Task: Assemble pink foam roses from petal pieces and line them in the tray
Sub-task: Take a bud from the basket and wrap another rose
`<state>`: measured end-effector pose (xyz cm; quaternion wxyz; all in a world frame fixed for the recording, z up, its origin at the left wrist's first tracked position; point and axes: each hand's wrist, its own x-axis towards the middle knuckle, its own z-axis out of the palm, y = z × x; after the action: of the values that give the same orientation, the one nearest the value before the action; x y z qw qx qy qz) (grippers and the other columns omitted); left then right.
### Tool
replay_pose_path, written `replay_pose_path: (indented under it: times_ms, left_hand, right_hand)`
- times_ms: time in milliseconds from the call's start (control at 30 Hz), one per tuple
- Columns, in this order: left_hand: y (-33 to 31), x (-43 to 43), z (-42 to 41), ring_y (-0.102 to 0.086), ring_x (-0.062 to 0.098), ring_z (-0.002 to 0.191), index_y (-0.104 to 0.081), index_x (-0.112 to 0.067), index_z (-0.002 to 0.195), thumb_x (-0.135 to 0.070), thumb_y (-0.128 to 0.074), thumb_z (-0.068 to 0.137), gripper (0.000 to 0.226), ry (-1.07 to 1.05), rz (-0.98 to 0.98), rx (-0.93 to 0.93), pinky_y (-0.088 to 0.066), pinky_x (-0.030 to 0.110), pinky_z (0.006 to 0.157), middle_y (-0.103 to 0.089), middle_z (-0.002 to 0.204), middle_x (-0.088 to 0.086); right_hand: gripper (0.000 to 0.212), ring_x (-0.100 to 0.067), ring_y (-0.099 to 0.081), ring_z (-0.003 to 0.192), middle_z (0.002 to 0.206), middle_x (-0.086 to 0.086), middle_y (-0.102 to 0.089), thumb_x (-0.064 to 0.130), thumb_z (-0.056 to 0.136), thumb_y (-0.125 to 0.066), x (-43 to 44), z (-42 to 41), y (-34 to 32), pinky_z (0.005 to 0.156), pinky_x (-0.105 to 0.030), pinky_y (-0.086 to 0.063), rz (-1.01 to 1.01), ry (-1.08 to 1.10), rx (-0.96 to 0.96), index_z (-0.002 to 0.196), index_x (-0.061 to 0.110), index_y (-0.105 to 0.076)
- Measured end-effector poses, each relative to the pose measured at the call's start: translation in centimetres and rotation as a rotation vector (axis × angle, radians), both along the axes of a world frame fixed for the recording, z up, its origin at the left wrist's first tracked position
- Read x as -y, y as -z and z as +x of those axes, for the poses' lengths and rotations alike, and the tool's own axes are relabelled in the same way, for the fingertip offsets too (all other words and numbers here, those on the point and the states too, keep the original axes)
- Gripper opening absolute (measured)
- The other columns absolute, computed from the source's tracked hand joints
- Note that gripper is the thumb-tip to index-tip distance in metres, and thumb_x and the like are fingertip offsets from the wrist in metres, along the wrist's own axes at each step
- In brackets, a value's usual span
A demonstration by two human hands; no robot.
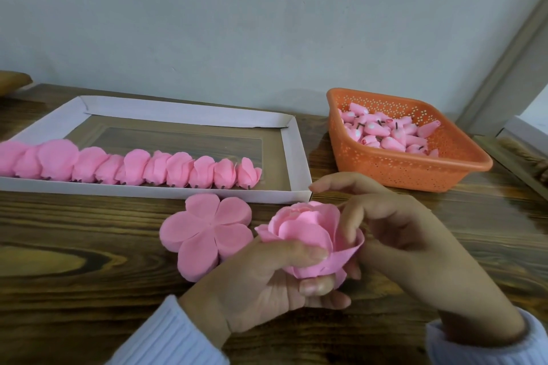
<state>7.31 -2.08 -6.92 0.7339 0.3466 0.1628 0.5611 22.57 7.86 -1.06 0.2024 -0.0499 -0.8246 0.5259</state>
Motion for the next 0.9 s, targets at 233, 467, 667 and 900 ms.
replay_pose_path:
  times_ms: [233, 467, 667, 900]
  left_hand:
    - [-0.1, 0.0, -0.1, -0.058, 0.005, 0.063, -0.072, -0.016, 0.098, -0.021, -0.067, 0.084, 0.016, 0.038, 0.0, -0.007, -0.051, 0.037, 0.091, -0.067, 0.078, -0.003]
    - [-0.2, 0.0, -0.1, -0.059, 0.006, 0.064, -0.071, -0.013, 0.101, -0.022, -0.071, 0.081, 0.022, 0.037, -0.019, -0.008, -0.053, 0.038, 0.089, -0.065, 0.081, -0.001]
    - [-0.6, 0.2, 0.3, -0.064, 0.007, 0.07, -0.071, -0.02, 0.093, 0.0, -0.063, 0.08, 0.026, -0.058, -0.02, -0.125, -0.056, 0.032, 0.08, -0.065, 0.078, -0.005]
    - [-0.9, 0.4, 0.7, -0.067, 0.014, 0.08, -0.076, -0.022, 0.088, 0.011, -0.061, 0.075, 0.038, -0.19, -0.093, -0.249, -0.056, 0.027, 0.071, -0.068, 0.083, 0.003]
  right_hand:
    - [0.016, -0.018, -0.05, 0.128, 0.128, 0.008, -0.056, 0.013, 0.071, -0.07, 0.1, 0.0, -0.2, 0.093, -0.04, -0.048, 0.16, 0.028, 0.042, 0.08, 0.025, -0.07]
    - [0.039, -0.02, -0.056, 0.122, 0.126, 0.006, -0.058, -0.016, 0.066, -0.06, 0.1, -0.2, -0.1, 0.085, -0.047, -0.05, 0.092, 0.016, 0.015, 0.073, 0.021, -0.069]
    - [0.031, -0.015, -0.042, 0.135, 0.115, 0.007, -0.063, -0.003, 0.073, -0.066, 0.0, -0.4, 0.1, 0.098, -0.025, -0.042, 0.158, 0.116, -0.045, 0.085, 0.025, -0.067]
    - [0.021, -0.018, -0.044, 0.133, 0.127, 0.014, -0.055, 0.019, 0.078, -0.066, 1.0, -0.6, -0.1, 0.096, -0.021, -0.042, 0.297, 0.121, -0.058, 0.096, 0.03, -0.067]
